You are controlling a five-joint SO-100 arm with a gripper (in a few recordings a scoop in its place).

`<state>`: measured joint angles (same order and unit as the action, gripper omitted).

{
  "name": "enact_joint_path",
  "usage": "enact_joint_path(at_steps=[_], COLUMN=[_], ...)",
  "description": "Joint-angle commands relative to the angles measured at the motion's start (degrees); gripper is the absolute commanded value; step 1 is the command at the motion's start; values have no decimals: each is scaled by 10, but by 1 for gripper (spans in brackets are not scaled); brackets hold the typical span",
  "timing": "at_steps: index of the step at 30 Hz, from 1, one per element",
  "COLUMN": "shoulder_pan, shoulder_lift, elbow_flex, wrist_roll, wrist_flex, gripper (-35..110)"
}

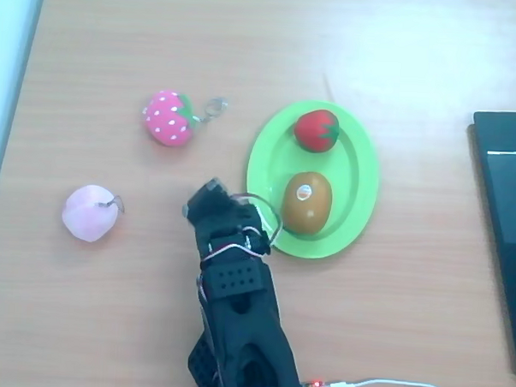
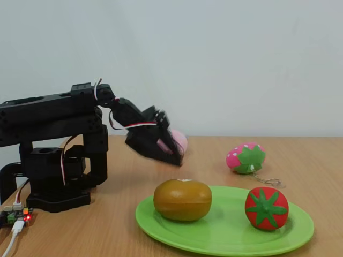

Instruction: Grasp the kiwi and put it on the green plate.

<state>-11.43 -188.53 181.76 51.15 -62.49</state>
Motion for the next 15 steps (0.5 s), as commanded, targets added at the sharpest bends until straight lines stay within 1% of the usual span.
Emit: enact_joint_path(at_steps=[1, 12, 15], shoulder_pan=[-12, -18, -54], shoulder_lift=[-6, -7, -7], elbow_flex=[40, 40, 40], wrist_roll=[299, 291, 291], wrist_flex=[-128, -129, -129], gripper=[-8, -7, -7])
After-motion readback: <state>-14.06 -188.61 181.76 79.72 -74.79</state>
